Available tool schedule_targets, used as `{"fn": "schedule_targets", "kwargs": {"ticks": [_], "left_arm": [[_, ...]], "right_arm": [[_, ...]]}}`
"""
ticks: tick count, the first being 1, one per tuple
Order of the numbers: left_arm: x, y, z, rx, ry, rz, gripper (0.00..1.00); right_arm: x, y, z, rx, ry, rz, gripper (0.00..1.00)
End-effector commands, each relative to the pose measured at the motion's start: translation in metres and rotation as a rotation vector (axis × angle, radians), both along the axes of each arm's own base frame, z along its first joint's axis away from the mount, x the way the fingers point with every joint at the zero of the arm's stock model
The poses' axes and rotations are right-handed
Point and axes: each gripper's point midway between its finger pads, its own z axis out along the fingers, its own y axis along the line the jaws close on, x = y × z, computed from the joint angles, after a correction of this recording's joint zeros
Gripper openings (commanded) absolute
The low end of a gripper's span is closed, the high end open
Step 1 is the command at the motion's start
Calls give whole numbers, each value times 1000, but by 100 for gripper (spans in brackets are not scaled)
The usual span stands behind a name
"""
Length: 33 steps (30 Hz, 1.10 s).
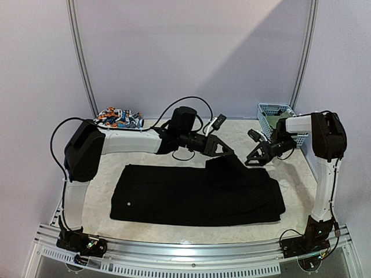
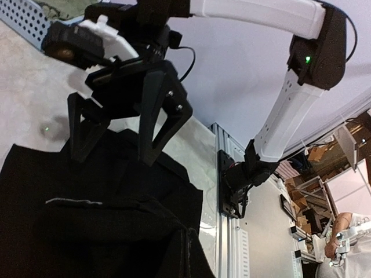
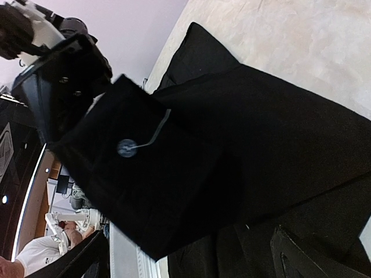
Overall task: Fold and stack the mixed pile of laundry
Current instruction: Adjust the rectangle-folded shirt at the center of the board.
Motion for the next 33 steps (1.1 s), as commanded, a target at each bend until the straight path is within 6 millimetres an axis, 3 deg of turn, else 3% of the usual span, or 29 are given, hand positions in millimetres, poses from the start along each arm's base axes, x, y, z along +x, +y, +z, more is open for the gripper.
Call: {"fn": "schedule_targets", "kwargs": {"ticks": [1, 4, 8, 13, 16, 21, 27, 33], "left_arm": [[-27, 29, -18, 176, -6, -5, 0], [-57, 62, -47, 305, 38, -33, 0], [-99, 102, -63, 410, 83, -73, 0], [-112, 156, -81, 563, 57, 13, 0], [-92, 177, -87, 618, 27, 117, 0], [-55, 196, -78, 645, -24, 211, 0], [-29, 226, -66, 722, -30, 157, 0], [-2, 260, -78, 868, -49, 149, 1]], "right_arm": [[-27, 6, 51, 115, 100, -1, 99], [-27, 4, 53, 73, 44, 0, 99], [-23, 2, 50, 1, -24, -9, 99], [-14, -1, 55, -61, -98, -33, 99], [-11, -5, 57, -105, -142, -51, 99], [-19, -10, 57, -156, -174, -55, 99], [-31, -17, 50, -223, -230, -54, 99], [-32, -18, 49, -235, -251, -60, 99]]}}
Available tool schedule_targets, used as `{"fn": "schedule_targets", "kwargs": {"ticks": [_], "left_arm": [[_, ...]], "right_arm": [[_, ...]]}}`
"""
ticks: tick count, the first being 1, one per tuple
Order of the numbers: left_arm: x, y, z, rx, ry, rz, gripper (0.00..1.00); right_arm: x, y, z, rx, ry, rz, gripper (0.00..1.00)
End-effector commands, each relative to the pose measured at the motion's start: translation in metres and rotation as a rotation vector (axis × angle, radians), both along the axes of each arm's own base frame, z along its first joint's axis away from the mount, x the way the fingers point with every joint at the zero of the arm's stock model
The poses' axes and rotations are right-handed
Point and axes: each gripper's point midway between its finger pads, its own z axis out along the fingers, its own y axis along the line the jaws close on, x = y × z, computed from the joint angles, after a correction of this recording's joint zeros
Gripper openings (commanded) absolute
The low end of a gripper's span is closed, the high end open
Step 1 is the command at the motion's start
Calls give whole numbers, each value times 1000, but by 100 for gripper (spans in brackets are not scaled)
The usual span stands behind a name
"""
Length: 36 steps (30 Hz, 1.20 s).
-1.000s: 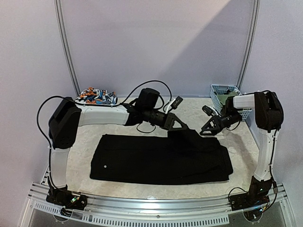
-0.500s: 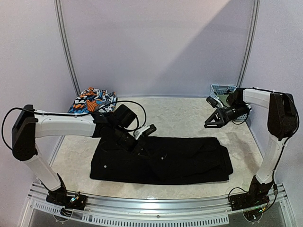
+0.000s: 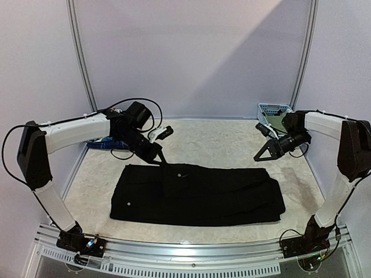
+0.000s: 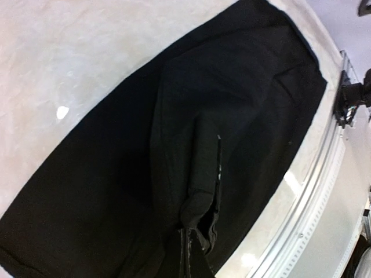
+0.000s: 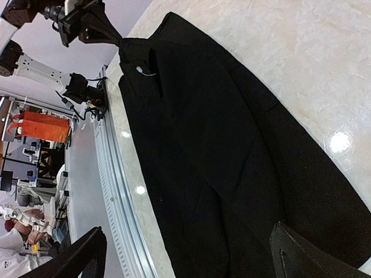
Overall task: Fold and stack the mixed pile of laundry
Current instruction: Adjust the rectangle-folded shirt at the center of the board.
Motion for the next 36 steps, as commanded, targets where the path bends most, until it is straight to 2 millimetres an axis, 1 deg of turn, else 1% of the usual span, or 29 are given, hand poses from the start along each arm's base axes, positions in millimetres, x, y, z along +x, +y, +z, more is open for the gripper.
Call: {"fn": "schedule_targets", "kwargs": {"ticks": [1, 2, 3, 4, 5, 6, 8, 11, 13, 15, 17, 19, 20, 21, 23, 25, 26, 30, 34, 36], "left_arm": [[8, 44, -33, 238, 34, -11, 4], [16, 54, -37, 293, 22, 20, 9], [27, 66, -41, 357, -5, 63, 18], [36, 73, -42, 403, -37, 100, 25], [44, 74, -39, 409, -65, 128, 30], [51, 69, -34, 382, -88, 159, 34], [59, 52, -19, 283, -118, 209, 37], [61, 21, 5, 156, -162, 260, 41], [54, -1, 17, 95, -181, 266, 42], [45, -20, 19, 64, -184, 297, 42], [36, -34, 6, 75, -165, 333, 43], [24, -40, -17, 154, -107, 377, 44], [24, -41, -24, 197, -99, 410, 44], [20, -42, -35, 249, -75, 432, 45], [10, -53, -49, 309, -68, 418, 49], [3, -68, -59, 353, -79, 388, 50], [1, -71, -65, 398, -86, 378, 50], [-11, -69, -85, 586, -82, 313, 49], [-24, -69, -100, 633, -27, 270, 48], [-25, -63, -104, 673, -34, 271, 46]], "right_arm": [[3, 0, 1, -23, -54, 0, 99], [3, 0, 1, -24, -55, 0, 99], [3, 0, 1, -26, -55, 0, 99], [3, 0, 0, -27, -56, 1, 99], [3, 1, -1, -30, -56, 3, 99], [2, 1, -1, -33, -58, 5, 99], [2, 2, -5, -42, -60, 13, 99], [1, 3, -13, -76, -70, 25, 99], [2, 2, -21, -121, -84, 34, 99], [2, 0, -27, -170, -109, 45, 99], [3, -2, -34, -222, -140, 57, 99], [3, -4, -36, -248, -166, 62, 99], [3, -4, -35, -248, -172, 61, 99], [3, -3, -34, -243, -176, 62, 99], [3, -2, -32, -234, -177, 62, 99], [3, -2, -31, -230, -178, 60, 99], [3, -2, -32, -231, -174, 60, 99], [0, -2, -32, -228, -165, 64, 99], [0, -2, -32, -231, -173, 67, 99], [0, -2, -32, -227, -172, 66, 99]]}}
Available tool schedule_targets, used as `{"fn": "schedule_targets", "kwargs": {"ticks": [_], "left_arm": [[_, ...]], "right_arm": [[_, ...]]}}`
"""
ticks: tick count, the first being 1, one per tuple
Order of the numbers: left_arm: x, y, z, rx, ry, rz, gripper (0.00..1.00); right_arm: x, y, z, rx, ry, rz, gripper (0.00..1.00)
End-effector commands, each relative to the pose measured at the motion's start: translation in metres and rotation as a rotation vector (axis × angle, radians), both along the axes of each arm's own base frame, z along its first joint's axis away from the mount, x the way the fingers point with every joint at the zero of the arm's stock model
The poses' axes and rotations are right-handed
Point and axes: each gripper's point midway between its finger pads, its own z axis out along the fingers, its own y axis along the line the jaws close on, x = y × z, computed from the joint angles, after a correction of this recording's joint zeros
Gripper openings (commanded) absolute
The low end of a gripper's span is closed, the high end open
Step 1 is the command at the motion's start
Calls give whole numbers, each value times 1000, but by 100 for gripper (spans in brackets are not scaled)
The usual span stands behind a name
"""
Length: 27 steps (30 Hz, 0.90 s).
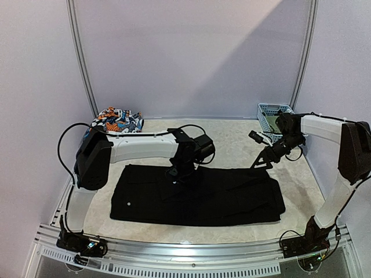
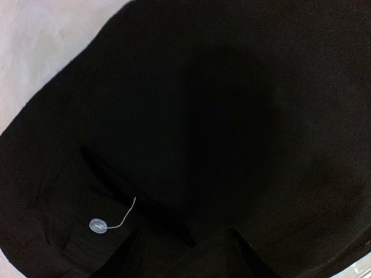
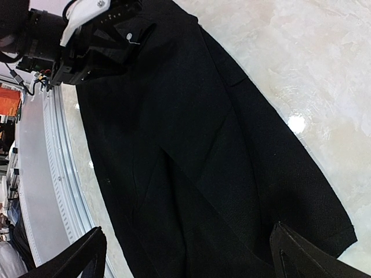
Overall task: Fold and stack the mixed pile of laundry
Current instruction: Adjust the rectangle-folded shirt at the center of the board.
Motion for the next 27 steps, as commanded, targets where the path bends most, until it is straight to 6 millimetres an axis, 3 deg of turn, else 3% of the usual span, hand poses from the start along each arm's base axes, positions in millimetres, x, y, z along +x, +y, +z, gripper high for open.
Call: {"fn": "schedule_targets", "kwargs": {"ticks": [1, 6, 17, 22, 27], "left_arm": [[-9, 25, -2, 146, 16, 6, 46], [-12, 30, -10, 181, 32, -10, 42], [-19, 15, -18, 133, 76, -38, 44], [-16, 26, -20, 196, 53, -34, 24], [-3, 18, -1, 144, -27, -29, 0]], "right_arm": [[-3, 0, 5, 2, -32, 9, 99], [-3, 1, 6, 13, -24, 7, 99], [-4, 1, 5, 12, -23, 14, 99], [1, -4, -3, -32, -43, 11, 99], [11, -8, -14, -92, -64, -2, 98]]}}
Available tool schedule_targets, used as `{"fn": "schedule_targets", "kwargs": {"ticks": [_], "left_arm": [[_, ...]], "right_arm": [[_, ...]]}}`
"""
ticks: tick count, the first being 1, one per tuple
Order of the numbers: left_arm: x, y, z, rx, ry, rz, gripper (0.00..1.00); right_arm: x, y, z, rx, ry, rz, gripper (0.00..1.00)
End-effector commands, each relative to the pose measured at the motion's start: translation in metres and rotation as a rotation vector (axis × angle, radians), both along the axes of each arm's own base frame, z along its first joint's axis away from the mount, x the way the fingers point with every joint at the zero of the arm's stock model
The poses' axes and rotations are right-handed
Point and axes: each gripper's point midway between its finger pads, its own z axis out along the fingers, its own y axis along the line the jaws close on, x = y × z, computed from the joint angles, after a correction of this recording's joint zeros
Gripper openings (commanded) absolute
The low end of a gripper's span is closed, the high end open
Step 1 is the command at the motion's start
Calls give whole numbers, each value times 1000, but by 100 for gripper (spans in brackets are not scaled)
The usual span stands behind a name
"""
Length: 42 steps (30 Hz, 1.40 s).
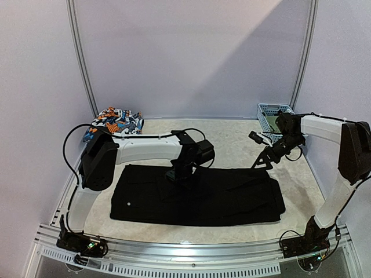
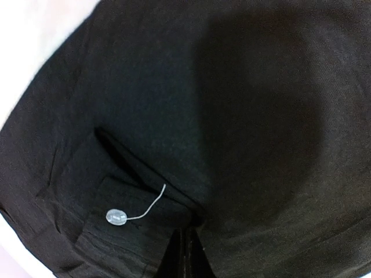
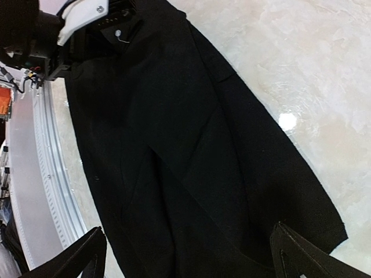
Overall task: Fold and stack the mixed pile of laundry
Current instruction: Adjust the rectangle-folded shirt at the center of the board.
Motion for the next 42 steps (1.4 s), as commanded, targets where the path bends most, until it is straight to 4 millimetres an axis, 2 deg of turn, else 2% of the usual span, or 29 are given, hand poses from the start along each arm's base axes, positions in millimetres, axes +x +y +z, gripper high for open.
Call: {"fn": "schedule_targets", "kwargs": {"ticks": [1, 5, 9, 14, 19, 23, 25, 28, 30, 35, 37, 39, 40, 42], "left_arm": [[9, -14, 19, -51, -83, -16, 0], [20, -38, 45, -184, -153, -20, 0], [31, -58, 82, -347, -255, -15, 0], [45, -74, 145, -531, -423, -44, 0], [50, -70, 194, -606, -556, -104, 0], [40, -54, 223, -672, -636, -130, 0], [32, -34, 237, -715, -692, -109, 0], [14, 3, 230, -718, -712, -92, 0], [4, 21, 215, -684, -687, -82, 0], [-14, 51, 184, -648, -608, 9, 0], [-21, 70, 170, -597, -587, 80, 1], [-30, 98, 154, -505, -566, 169, 9], [-39, 119, 143, -425, -549, 212, 16], [-52, 154, 134, -325, -550, 303, 24]], "right_arm": [[10, -6, -13, -82, -44, -5, 97], [13, -7, -19, -113, -44, -2, 92], [13, -7, -19, -118, -45, -4, 90], [15, -5, -17, -106, -48, -9, 89], [16, -4, -13, -94, -50, -14, 89], [15, -4, -12, -90, -52, -12, 89], [14, -2, -12, -83, -54, -9, 89], [13, 0, -12, -70, -48, -6, 89], [14, 1, -11, -62, -47, -3, 89], [15, 3, -9, -49, -43, -5, 89], [14, 3, -9, -50, -40, -5, 89], [12, 2, -9, -52, -38, -4, 90], [11, 2, -9, -55, -41, -3, 90], [10, 1, -8, -57, -45, -4, 91]]}}
